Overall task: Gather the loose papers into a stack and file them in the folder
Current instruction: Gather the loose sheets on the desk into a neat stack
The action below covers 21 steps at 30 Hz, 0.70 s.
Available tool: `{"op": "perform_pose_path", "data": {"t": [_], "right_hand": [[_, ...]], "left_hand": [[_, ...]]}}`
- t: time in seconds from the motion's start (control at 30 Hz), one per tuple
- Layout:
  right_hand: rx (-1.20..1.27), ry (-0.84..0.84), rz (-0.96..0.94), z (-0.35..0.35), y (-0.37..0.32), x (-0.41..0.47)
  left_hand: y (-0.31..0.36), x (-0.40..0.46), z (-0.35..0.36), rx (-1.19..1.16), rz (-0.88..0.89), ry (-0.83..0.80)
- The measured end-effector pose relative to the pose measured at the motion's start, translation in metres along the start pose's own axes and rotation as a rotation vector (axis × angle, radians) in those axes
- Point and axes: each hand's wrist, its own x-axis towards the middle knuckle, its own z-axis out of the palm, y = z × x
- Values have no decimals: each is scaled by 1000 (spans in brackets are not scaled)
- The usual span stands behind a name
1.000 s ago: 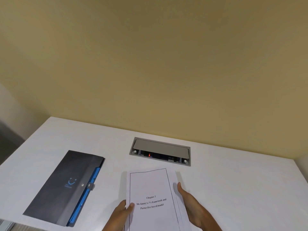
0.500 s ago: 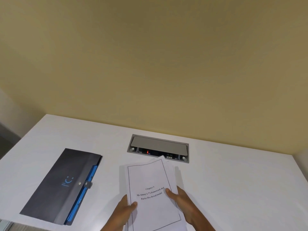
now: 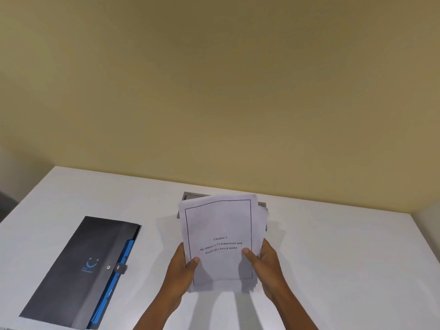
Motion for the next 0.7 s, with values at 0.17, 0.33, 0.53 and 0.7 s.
{"op": "perform_pose_path", "data": {"t": [0.17,0.33,0.53,0.7], "right_hand": [[33,115,-43,7,7,1],[33,152,21,16,35,-3],[21,190,51,25,45,-4],[21,222,38,26,39,-1]], "left_hand": [[0,15,16,0,82,-12],[-34,24,22,56,25,-33],[-48,33,24,94,0,-18],[-45,39,22,98,10,-12]]}}
